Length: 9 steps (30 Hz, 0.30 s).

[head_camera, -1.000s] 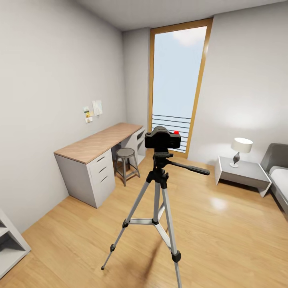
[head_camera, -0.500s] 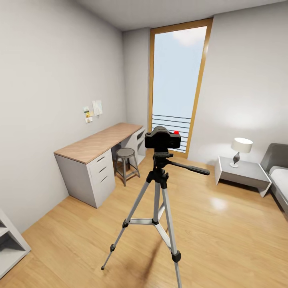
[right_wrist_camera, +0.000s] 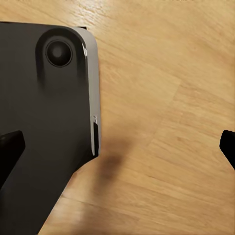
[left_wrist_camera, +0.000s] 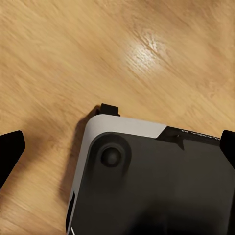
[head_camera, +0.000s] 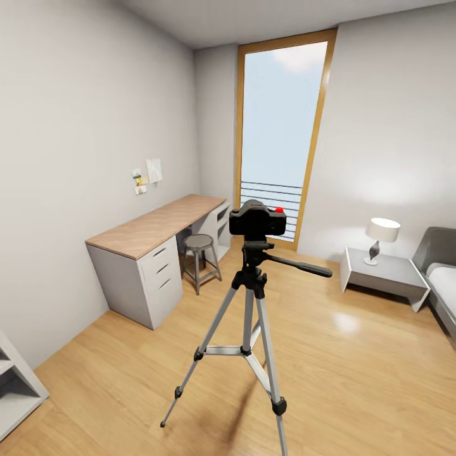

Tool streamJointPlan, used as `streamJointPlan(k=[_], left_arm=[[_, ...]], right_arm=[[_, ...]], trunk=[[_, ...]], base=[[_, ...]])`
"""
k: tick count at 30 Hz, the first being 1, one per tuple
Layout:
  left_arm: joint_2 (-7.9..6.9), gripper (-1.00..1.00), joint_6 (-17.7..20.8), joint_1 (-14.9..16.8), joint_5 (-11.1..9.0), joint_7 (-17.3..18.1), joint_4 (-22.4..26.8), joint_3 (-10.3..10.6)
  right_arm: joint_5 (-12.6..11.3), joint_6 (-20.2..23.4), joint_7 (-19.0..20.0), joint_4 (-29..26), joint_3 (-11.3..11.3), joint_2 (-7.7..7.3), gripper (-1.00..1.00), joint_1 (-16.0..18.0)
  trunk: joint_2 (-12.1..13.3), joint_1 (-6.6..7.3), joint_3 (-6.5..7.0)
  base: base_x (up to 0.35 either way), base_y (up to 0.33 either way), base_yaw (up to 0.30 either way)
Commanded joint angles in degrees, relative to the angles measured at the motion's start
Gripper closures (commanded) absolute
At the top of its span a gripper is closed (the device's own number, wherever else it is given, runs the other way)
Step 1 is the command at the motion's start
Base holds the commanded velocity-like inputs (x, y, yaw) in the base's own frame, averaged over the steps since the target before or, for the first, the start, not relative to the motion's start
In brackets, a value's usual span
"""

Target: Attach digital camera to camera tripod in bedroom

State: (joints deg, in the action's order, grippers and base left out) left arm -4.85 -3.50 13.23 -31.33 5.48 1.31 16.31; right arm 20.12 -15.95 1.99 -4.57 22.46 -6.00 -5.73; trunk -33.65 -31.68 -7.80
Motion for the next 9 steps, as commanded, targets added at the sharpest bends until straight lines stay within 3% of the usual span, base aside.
streamJointPlan(k=[1,9], left_arm=[[0.00,-1.00,-0.2,0.0,-0.6,0.2,-0.1,0.5],[0.02,-1.00,-0.2,0.0,-0.6,0.2,-0.1,0.5]], right_arm=[[0.4,-0.1,0.2,-0.1,0.5,0.00,-1.00,0.0],[0.4,-0.1,0.2,-0.1,0.5,0.02,-1.00,0.0]], trunk=[[-0.1,-0.02,-0.08],[-0.1,-0.02,-0.08]], base=[[0.000,0.000,0.000],[0.000,0.000,0.000]])
